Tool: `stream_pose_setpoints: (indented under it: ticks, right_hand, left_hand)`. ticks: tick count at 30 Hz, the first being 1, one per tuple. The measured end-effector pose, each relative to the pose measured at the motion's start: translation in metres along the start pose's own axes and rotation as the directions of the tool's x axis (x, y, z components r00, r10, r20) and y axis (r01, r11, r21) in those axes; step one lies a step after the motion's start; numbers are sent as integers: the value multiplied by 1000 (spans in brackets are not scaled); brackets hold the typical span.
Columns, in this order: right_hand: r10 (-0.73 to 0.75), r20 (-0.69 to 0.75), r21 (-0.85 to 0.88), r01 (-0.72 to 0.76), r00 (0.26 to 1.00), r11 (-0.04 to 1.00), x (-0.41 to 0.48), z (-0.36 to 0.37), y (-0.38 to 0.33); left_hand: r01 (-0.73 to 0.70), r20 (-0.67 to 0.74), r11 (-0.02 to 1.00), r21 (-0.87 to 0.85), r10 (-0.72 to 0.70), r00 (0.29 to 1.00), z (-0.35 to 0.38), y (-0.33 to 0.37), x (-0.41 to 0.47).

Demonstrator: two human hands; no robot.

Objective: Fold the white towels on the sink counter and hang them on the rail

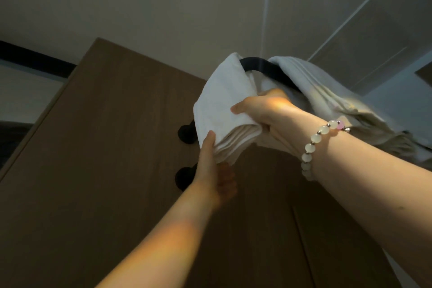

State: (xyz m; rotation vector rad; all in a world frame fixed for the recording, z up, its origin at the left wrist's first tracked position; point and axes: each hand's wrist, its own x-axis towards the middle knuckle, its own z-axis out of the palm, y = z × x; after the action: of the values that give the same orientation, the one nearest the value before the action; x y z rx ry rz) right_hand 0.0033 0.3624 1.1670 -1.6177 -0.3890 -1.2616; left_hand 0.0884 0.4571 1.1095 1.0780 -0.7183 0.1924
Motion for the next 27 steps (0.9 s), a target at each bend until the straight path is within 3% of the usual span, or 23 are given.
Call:
stream_pose_setpoints:
  ticks: [3,5,9,21,27]
  right_hand:
    - [20,3,19,-20,1000,1000,-4,0,-2]
    - [27,-2,37,-27,1000,999,-8,0,-3]
    - [0,-27,16,0,1000,1000,-14,1,-1]
    - [-85,-91,-29,82,992,996,-24,-1,10]
    - [-131,-77,-108,122,988,987,-28,-1,7]
  left_hand:
    - [45,85,985,-165,-31,996,10,-7,2]
    - [-1,131,951,-308,43,991,19,-8,-1]
    - [-123,52,830,-544,179,982,22,-4,-1]
    - [-127,3,863,-489,147,989,16,1,-12]
    - [-143,14,932,-332,156,988,17,3,-16]
